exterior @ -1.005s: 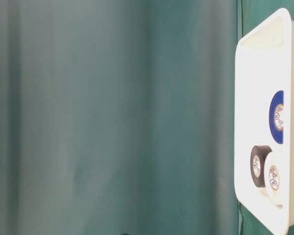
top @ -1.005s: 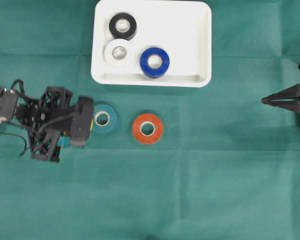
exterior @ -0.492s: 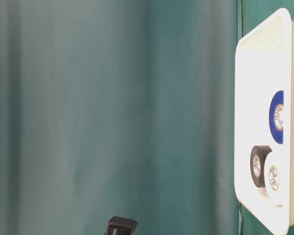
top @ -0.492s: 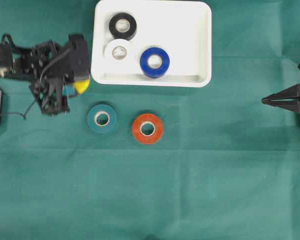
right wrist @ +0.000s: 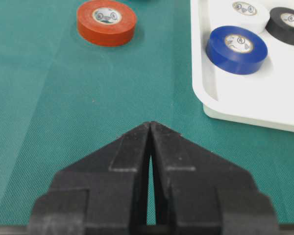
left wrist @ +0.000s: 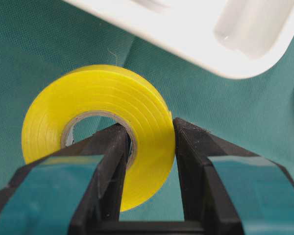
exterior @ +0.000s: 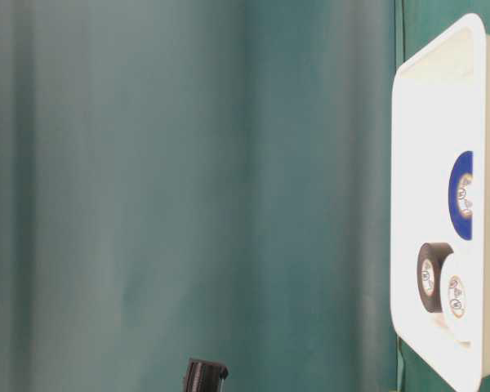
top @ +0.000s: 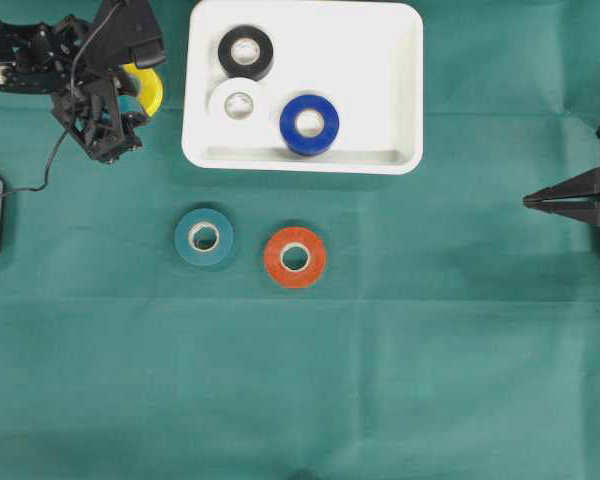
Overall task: Put the tape into the white case with the left arm.
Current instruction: 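Carry the yellow roll into the tray beside the blue roll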
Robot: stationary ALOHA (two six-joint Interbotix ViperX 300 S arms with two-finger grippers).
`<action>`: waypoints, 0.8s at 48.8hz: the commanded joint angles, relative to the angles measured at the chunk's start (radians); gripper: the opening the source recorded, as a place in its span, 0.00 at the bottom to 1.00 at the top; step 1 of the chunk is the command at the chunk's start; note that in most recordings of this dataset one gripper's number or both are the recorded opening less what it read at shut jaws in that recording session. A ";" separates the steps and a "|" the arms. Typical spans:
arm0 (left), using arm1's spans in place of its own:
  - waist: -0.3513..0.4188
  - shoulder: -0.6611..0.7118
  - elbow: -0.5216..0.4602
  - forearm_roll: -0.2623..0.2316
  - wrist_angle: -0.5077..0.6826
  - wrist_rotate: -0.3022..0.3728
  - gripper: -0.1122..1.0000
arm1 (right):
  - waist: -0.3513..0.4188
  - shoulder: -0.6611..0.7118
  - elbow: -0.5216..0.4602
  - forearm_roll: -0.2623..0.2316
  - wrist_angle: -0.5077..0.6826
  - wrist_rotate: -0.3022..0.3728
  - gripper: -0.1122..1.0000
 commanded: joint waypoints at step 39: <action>-0.005 0.379 -0.462 0.002 -0.078 0.029 0.33 | -0.002 0.009 -0.009 0.000 -0.014 0.000 0.01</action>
